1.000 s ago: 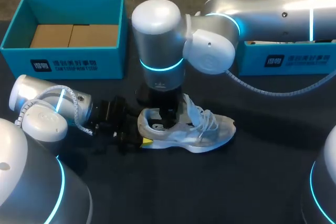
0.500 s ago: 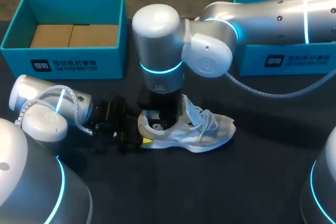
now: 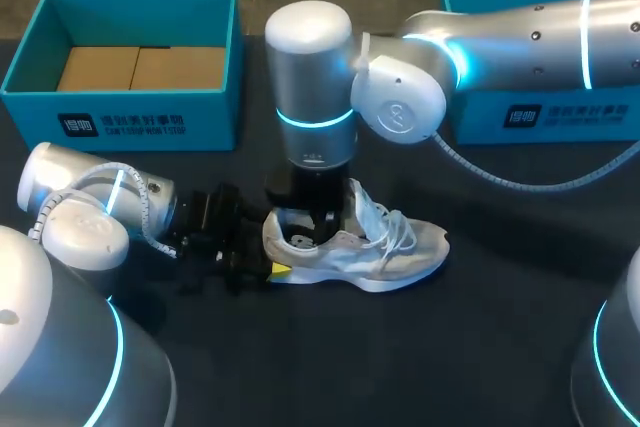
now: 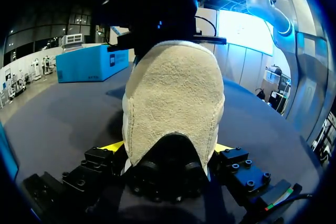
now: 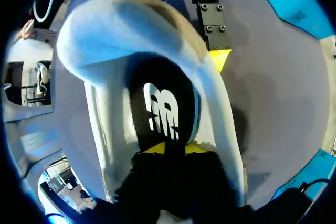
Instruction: Take the shoe out of the shoebox, open the shoe tongue, remove and reinsert the insole, then place the shoe into the shoebox
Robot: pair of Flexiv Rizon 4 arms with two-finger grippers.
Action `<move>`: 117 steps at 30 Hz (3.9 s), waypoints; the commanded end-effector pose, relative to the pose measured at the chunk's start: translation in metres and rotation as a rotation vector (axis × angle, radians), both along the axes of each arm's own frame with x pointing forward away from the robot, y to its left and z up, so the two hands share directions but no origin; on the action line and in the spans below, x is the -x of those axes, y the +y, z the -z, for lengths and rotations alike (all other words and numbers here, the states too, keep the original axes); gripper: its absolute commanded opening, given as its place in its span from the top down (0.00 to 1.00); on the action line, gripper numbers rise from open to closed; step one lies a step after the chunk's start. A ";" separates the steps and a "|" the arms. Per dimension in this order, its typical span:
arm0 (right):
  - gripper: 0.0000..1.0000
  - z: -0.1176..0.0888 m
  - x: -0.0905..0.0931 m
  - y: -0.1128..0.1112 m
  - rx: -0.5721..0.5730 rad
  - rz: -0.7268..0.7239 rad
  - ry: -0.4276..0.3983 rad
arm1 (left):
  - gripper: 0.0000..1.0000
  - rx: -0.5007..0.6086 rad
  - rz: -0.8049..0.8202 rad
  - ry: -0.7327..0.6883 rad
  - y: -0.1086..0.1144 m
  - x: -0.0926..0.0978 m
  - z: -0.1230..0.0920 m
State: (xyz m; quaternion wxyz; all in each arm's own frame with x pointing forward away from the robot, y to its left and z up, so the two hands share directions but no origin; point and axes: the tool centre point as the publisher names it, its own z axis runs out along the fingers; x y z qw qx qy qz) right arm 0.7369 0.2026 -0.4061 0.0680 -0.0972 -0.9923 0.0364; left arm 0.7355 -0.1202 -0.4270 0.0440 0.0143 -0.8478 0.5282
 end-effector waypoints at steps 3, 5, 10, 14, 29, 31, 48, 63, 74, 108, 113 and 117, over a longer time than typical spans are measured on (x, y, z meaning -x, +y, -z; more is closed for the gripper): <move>1.00 0.008 0.010 -0.005 0.010 0.018 0.002 | 1.00 -0.003 -0.001 0.000 -0.002 -0.003 0.005; 1.00 0.000 0.011 -0.009 -0.001 0.029 -0.016 | 1.00 -0.003 -0.001 0.000 -0.002 -0.003 0.005; 1.00 -0.027 0.012 -0.027 -0.010 0.058 -0.055 | 1.00 -0.003 -0.001 0.000 -0.002 -0.003 0.005; 1.00 -0.041 0.010 -0.039 -0.004 0.055 -0.080 | 1.00 -0.003 -0.001 0.000 -0.002 -0.003 0.005; 1.00 -0.084 -0.001 -0.011 -0.105 -0.103 -0.099 | 1.00 -0.003 -0.001 0.000 -0.002 -0.003 0.005; 1.00 -0.085 -0.003 -0.003 -0.130 -0.127 -0.101 | 1.00 -0.003 -0.001 0.000 -0.002 -0.003 0.005; 1.00 -0.095 -0.012 0.041 -0.227 -0.212 -0.048 | 1.00 -0.003 -0.001 0.000 -0.002 -0.003 0.005; 0.50 -0.094 -0.015 0.030 -0.393 -0.080 0.057 | 1.00 -0.003 -0.001 0.000 -0.002 -0.003 0.005; 0.54 -0.096 -0.008 0.034 -0.587 0.070 0.136 | 1.00 -0.003 -0.001 0.000 -0.002 -0.003 0.005; 0.54 -0.079 -0.002 0.068 -0.720 -0.002 0.288 | 1.00 -0.003 -0.001 0.000 -0.002 -0.003 0.005; 0.60 -0.080 -0.003 0.068 -0.714 -0.028 0.299 | 1.00 -0.003 -0.001 0.000 -0.002 -0.003 0.005; 0.89 -0.080 -0.002 0.065 -0.694 -0.039 0.314 | 1.00 -0.003 -0.001 0.000 -0.002 -0.003 0.005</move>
